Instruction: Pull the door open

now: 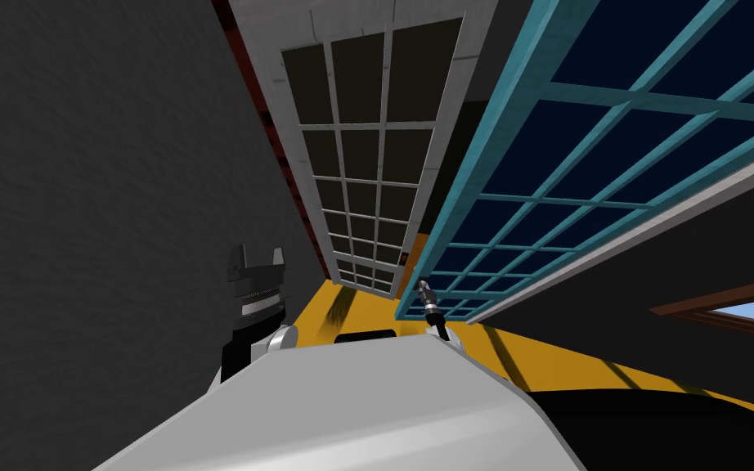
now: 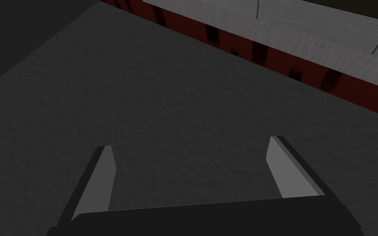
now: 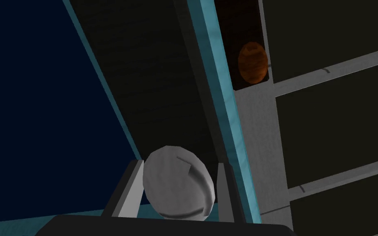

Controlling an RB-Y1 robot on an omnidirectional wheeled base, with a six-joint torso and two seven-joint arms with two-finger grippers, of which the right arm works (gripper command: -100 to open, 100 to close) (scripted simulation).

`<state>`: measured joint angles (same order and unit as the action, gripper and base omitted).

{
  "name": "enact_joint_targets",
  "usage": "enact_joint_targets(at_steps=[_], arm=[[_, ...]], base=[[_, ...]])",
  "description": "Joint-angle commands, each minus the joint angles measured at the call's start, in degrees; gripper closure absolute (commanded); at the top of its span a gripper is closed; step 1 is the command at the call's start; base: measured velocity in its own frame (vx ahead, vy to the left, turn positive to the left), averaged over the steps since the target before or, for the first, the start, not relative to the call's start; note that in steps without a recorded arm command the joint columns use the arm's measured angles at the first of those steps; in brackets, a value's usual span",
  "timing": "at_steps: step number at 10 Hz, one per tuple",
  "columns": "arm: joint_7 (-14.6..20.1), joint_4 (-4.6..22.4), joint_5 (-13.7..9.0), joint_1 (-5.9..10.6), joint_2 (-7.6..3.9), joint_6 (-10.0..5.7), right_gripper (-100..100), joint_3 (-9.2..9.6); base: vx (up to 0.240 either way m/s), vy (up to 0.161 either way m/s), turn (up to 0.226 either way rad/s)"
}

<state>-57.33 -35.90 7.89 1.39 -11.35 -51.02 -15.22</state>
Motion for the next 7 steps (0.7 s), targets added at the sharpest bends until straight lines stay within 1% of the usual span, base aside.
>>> enact_joint_targets(at_steps=[1, 6, 7], arm=[[2.76, -0.23, -1.11, -0.15, -0.01, -0.06, 100, 0.63], [10.72, -1.04, -4.65, -0.59, -0.22, 0.00, 100, 2.67], [11.15, -1.04, -4.65, -0.59, -0.22, 0.00, 100, 2.67]], base=[[-0.047, -0.020, 0.057], [-0.047, -0.017, 0.053], [-0.036, -0.018, 0.022]])
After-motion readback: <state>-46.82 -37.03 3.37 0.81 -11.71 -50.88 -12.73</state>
